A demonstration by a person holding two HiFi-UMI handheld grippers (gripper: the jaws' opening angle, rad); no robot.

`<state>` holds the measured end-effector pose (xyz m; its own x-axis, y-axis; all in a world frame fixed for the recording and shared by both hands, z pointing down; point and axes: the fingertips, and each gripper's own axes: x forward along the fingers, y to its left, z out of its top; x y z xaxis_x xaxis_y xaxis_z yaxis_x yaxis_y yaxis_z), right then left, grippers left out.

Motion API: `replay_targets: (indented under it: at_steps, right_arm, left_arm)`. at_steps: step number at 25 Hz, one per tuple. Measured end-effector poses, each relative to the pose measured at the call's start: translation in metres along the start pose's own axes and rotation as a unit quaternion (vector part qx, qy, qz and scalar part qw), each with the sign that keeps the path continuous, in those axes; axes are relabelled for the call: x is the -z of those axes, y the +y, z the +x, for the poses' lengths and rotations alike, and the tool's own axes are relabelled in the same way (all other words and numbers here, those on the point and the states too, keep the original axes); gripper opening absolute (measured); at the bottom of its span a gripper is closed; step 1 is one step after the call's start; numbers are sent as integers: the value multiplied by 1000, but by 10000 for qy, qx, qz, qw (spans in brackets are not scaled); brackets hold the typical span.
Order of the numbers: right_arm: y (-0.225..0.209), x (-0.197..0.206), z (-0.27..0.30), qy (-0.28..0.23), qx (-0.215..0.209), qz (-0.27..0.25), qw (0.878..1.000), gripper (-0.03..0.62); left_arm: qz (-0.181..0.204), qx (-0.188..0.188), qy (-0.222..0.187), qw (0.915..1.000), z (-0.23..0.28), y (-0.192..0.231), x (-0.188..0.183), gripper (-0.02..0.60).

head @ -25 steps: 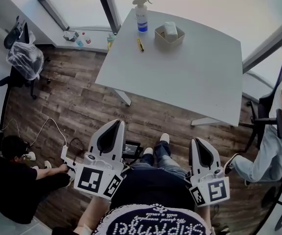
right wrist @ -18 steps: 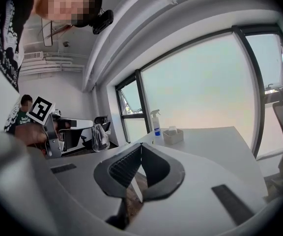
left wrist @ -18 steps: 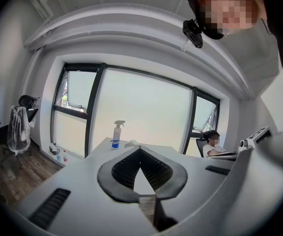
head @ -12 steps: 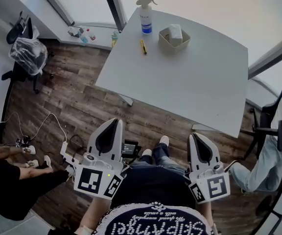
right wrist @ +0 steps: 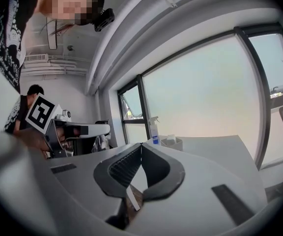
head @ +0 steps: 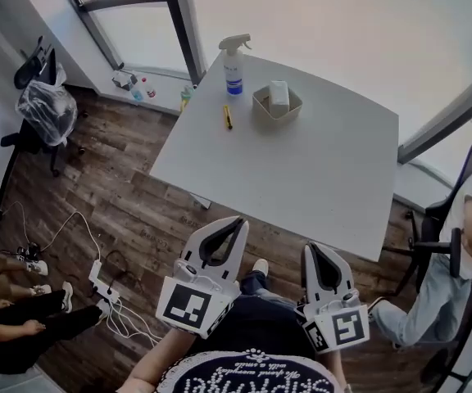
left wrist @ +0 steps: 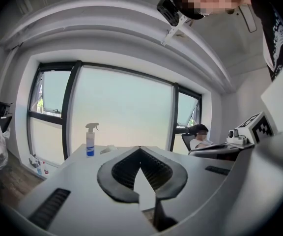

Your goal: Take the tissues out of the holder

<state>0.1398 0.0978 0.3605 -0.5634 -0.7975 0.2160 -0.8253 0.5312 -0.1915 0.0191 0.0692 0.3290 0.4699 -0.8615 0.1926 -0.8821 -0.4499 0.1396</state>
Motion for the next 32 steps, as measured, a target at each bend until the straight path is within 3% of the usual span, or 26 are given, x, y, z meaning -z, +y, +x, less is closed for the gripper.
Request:
replay_targets:
  at_steps: [4, 22, 32]
  right_arm:
    - [-13, -4, -2, -59, 31, -12, 10000, 11]
    - [-46, -2, -16, -91, 59, -40, 9999, 11]
    - [-53, -2, -16, -101, 414, -64, 9991, 11]
  left_arm:
    - [130, -75, -46, 9999, 7, 2, -3, 2]
    - [18, -258, -48, 9997, 19, -21, 1, 2]
    - [-28, -50, -139, 9999, 31, -20, -5, 2]
